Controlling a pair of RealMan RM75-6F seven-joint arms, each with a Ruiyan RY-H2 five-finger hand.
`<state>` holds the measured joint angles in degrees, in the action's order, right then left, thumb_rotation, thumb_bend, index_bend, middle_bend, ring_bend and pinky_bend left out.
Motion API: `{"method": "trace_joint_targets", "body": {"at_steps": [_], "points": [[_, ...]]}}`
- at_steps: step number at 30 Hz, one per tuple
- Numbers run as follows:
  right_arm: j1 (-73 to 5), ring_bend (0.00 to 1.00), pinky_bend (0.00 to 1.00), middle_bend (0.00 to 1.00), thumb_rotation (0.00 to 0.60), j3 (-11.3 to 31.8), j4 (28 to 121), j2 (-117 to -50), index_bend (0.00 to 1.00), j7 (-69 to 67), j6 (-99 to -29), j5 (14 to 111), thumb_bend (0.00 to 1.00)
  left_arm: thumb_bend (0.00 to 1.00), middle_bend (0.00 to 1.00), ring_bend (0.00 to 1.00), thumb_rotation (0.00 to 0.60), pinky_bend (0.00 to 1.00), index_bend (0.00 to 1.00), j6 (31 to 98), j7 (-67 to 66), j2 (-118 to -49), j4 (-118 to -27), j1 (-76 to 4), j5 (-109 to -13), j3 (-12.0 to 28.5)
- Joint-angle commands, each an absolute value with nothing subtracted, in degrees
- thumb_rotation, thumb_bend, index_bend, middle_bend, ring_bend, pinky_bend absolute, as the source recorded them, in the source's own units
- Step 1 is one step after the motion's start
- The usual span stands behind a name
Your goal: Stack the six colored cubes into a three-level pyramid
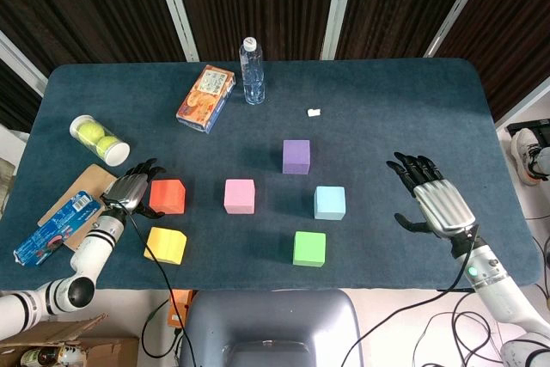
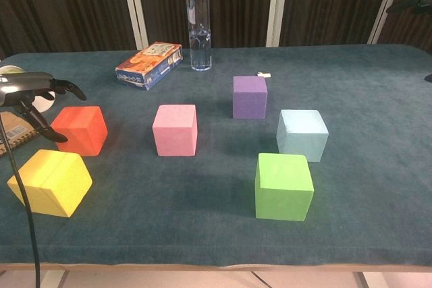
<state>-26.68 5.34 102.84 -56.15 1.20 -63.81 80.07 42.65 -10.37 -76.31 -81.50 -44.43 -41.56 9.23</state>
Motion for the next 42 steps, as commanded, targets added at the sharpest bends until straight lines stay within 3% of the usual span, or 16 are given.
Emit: {"method": "trace_joint_targets", "body": {"at_steps": [1,15,23,33,42], "points": [[-26.69,0.0,0.0,0.0,0.6,5.17,102.36,-55.86,0.0,0.8,-63.04,80.07,0.22,0.14,0.01,0.0,0.6,0.1,0.23,41.57,-9.59,-76.94,-80.01,-44.87,-40.73,9.56],[-27.01,0.0,0.0,0.0,0.6,5.4,100.6,-56.41,0.0,-0.06,-60.83,78.75,0.22,0.2,0.04,0.0,0.6,0.1,0.39,37.13,-5.06,-77.96,-76.36,-45.33,-41.98,10.15],[-26.7,0.0,0.0,0.0,0.6,5.41,100.13,-56.24,0.0,-0.64,-60.88,78.97,0.22,0.3,0.06,0.0,0.599,0.1,0.47,37.29,-4.59,-77.77,-76.99,-45.63,-43.03,10.13],[-26.34,0.0,0.0,0.0,0.6,5.27,99.69,-55.84,0.0,-2.18,-60.79,79.69,0.22,0.35,0.06,0.0,0.575,0.1,0.49,39.52,-3.5,-76.5,-82.8,-46.47,-44.15,12.36],[-26.35,0.0,0.0,0.0,0.6,5.18,99.5,-55.63,0.0,-2.85,-60.31,80.02,0.22,0.35,0.06,0.0,0.575,0.1,0.49,39.6,-4.22,-81.42,-80.56,-49.9,-42.5,13.71]]}}
